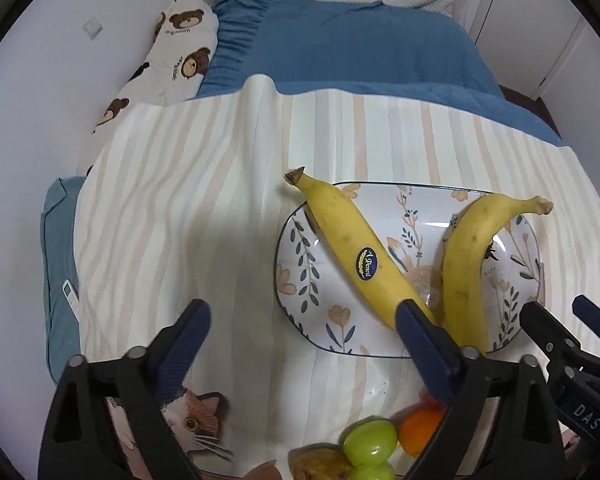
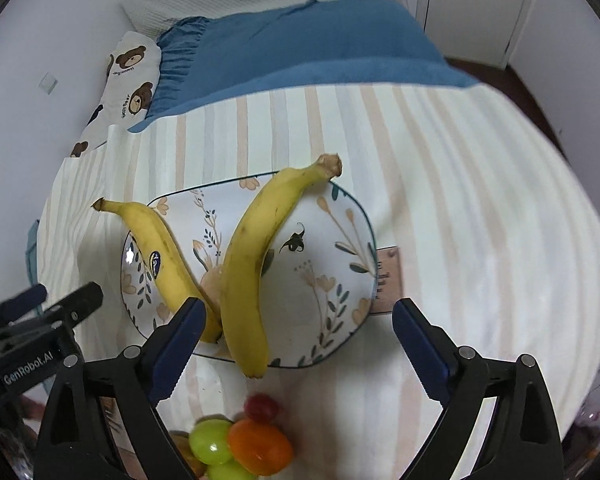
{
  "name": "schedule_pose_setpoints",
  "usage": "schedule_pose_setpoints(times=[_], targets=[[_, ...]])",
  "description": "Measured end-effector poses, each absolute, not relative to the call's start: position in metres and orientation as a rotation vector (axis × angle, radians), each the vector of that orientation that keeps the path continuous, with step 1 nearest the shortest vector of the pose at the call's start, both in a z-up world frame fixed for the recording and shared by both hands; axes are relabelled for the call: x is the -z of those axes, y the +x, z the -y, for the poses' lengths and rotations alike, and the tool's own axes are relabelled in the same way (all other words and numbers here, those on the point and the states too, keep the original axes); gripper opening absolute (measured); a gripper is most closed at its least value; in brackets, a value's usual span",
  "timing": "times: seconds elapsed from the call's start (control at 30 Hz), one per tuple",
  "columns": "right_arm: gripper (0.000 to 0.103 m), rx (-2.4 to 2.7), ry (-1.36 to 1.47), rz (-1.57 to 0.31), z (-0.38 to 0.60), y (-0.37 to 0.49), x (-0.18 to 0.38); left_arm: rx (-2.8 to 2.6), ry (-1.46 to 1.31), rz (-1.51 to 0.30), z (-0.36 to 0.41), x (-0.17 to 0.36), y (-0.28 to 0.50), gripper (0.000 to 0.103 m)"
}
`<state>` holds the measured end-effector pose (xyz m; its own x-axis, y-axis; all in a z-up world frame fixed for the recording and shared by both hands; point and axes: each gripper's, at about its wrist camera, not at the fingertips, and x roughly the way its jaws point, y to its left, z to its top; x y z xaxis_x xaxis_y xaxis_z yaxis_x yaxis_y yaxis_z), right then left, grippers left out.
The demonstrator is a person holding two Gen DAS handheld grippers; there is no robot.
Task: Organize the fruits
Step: 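Grasp the brown pear with the left tool while the right tool grasps an orange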
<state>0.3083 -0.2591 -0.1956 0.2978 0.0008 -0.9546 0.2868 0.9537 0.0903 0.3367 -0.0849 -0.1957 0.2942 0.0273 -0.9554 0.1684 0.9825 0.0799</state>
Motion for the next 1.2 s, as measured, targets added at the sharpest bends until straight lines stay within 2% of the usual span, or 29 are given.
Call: schedule_pose_setpoints(times=[0.23,0.83,1.03,1.2], targets=[[0.097,0.206,0.183,-1.181,0.244,0.284,0.157,0.095,0.164,-1.201,0.068,0.169,0.337,0.1],[0.097,0.199,0.143,-1.0,0.202,0.195,0.061,0.17,0.111,-1.057,0.04,0.096,0.251,0.1],[0.097,0.167,0.216,-1.026,0.2,0.172,0.062,0.189,0.088,-1.082,0.032,0.098,0.238,0.1],[0.096,0.103,0.378,-1.133,0.216,0.162,0.105,0.189,0.132,-1.217,0.031,0.148,0.227,0.1]])
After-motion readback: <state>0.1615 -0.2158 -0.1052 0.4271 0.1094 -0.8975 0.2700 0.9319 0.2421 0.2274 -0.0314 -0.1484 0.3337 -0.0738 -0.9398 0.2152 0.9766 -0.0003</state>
